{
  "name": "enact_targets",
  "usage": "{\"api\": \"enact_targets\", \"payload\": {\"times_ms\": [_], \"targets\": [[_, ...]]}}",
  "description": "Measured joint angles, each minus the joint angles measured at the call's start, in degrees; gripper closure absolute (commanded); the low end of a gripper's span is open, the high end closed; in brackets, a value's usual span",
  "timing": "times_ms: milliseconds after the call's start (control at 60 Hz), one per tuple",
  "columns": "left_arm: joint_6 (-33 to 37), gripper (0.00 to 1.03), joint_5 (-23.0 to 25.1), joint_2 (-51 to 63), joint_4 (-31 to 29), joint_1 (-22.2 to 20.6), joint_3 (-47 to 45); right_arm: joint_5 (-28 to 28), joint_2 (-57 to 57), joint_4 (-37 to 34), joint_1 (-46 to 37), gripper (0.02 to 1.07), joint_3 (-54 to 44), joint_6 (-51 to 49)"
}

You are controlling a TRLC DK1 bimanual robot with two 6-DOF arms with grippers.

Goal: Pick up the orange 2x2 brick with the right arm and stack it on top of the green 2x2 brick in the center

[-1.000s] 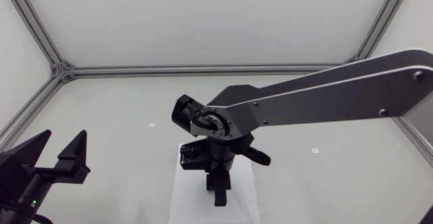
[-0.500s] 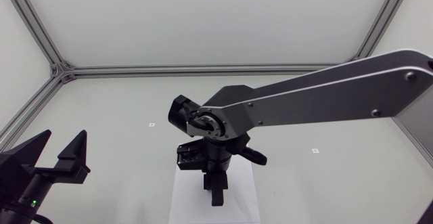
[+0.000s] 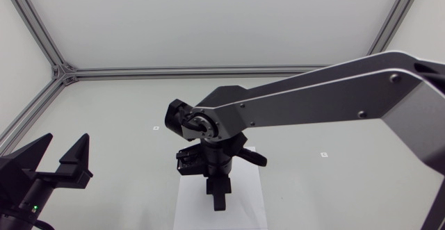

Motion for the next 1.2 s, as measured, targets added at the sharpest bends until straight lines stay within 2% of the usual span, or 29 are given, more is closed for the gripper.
{"api": "enact_targets", "payload": {"times_ms": [167, 300, 517, 783, 1200], "targets": [[0.02, 0.04, -0.02, 0.0, 0.0, 0.0, 0.0, -1.66, 0.48, -0.52, -0.87, 1.01, 0.42, -0.07], [0.0, 0.04, 0.0, 0.0, 0.0, 0.0, 0.0, -2.62, -0.66, 2.34, -1.46, 1.01, -1.97, -0.04], [0.02, 0.04, -0.02, 0.0, 0.0, 0.0, 0.0, -0.35, -2.58, 5.75, -0.57, 1.01, -5.16, 1.07], [0.02, 0.04, 0.0, 0.0, 0.0, 0.02, 0.0, 0.81, -0.79, 2.32, -0.22, 1.01, -2.25, 1.2], [0.0, 0.04, -0.02, 0.0, 0.0, 0.0, 0.0, -3.13, -0.17, 1.68, -1.95, 1.01, -1.62, -1.62]]}}
